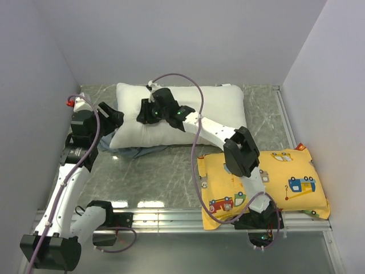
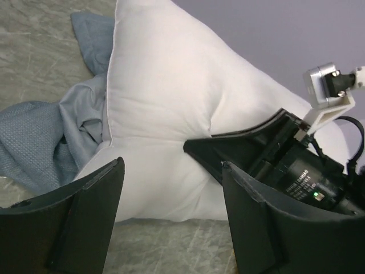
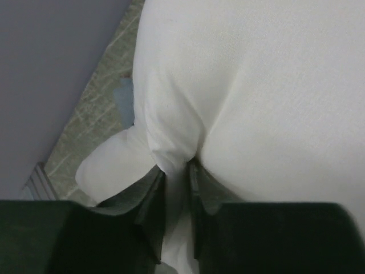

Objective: Remove the pillowcase from the pillow

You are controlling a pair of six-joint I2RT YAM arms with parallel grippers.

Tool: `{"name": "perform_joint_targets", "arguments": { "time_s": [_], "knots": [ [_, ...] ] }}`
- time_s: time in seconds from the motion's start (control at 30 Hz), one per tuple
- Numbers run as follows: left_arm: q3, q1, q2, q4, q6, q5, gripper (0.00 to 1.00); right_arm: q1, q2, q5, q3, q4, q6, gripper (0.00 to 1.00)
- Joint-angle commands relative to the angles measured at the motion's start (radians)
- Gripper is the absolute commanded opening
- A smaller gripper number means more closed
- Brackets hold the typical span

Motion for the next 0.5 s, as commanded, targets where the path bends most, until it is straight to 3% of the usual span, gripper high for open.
{"name": "perform_joint_targets", "arguments": {
  "time_s": [0.0, 0.13, 0.27, 0.47],
  "knots": [
    [0.036, -0.001, 0.022, 0.003, 0.082, 0.014, 0.75, -0.006, -0.118, 0.050, -0.084, 0.035, -0.066, 0.45],
    [0.073, -0.001, 0.021, 0.006, 0.104, 0.033, 0.75, -0.032, -0.249, 0.050, -0.076, -0.034, -0.105, 0.65],
    [0.097, -0.001, 0.016, 0.010, 0.105, 0.073, 0.77, -0.084, -0.415, 0.050, -0.117, -0.060, -0.100, 0.68],
    [0.125, -0.001, 0.018, -0.011, 0.139, 0.095, 0.79, -0.185, -0.680, 0.122, -0.306, -0.085, -0.094, 0.70]
  ]
}}
